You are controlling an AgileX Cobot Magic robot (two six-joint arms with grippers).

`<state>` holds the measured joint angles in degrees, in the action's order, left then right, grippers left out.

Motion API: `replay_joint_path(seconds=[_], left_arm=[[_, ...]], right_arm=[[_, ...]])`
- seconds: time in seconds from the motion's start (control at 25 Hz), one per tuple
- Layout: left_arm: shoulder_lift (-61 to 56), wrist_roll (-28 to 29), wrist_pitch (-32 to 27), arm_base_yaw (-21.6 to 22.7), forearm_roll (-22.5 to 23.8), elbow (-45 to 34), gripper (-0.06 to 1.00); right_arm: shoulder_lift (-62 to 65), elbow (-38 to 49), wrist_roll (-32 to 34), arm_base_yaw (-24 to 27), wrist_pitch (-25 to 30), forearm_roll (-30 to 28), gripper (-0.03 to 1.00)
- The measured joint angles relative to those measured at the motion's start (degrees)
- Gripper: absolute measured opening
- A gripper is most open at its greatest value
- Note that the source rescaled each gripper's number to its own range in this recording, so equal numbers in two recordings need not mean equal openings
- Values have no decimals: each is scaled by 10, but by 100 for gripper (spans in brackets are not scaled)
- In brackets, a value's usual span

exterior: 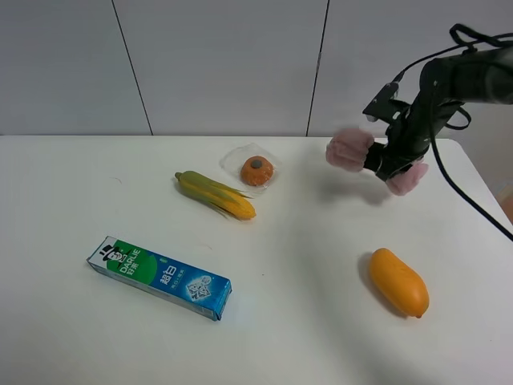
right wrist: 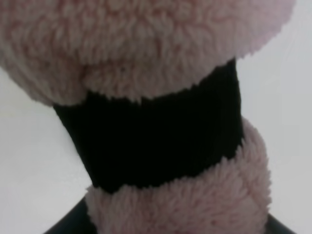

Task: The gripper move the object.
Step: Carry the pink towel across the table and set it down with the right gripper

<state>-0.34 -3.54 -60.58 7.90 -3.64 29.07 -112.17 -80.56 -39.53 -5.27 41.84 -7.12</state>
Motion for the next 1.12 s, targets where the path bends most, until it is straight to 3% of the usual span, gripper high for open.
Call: replay_joint_path(seconds=[0.28, 0.52, 0.72, 0.88, 1.12], left_arm=[[0, 0, 0, 0, 0, 0, 100], [0, 0, 0, 0, 1, 0, 100], [0, 0, 0, 0, 1, 0, 100], [0, 0, 0, 0, 0, 0, 100], [0, 0, 0, 0, 0, 0, 100]], right_arm=[[81, 0, -91, -24, 30, 168, 0], [84, 0, -111, -118, 111, 265, 0], [72, 0, -89, -210, 147, 257, 0], [43, 0, -27, -274, 177, 194, 0], [27, 0, 19, -310, 213, 167, 0]])
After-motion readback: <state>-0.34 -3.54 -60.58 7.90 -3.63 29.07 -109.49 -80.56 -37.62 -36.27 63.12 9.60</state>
